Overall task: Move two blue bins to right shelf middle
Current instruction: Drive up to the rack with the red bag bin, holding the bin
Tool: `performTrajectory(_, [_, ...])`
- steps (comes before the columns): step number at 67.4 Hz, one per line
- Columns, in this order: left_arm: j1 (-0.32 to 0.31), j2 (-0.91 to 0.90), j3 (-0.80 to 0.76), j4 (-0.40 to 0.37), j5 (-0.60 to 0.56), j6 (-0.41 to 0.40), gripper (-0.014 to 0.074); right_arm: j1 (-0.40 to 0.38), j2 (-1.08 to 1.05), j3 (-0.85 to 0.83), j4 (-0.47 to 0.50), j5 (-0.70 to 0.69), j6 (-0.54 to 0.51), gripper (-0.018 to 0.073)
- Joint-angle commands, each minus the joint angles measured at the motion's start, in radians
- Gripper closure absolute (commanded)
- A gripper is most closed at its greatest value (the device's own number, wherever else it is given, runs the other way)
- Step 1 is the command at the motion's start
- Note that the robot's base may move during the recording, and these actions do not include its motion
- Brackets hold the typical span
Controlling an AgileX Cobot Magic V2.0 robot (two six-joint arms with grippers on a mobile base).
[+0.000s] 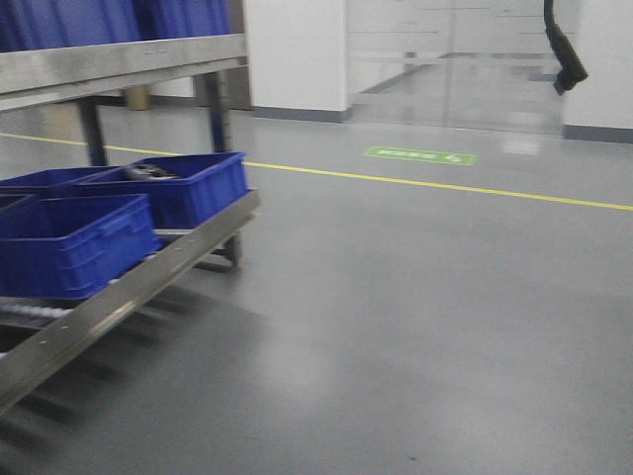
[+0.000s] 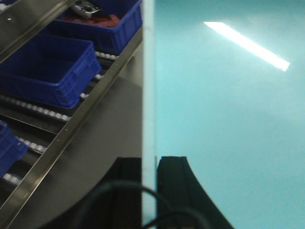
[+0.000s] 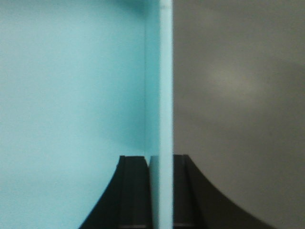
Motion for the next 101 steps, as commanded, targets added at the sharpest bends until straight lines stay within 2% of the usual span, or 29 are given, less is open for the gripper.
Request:
performTrajectory(1, [-0.002,-0.023,-0.017,0.036,-0.062,-0.006,0.0707,-0.001,-0.022,-0.018,-0.054,-0.075,-0.002,0.0726])
performTrajectory(101, [-0.002,-0.023,-0.017,0.036,-0.062,-0.006,0.0707,-0.001,-0.022,-0.018,-0.054,-0.082,-0.002,0.0726])
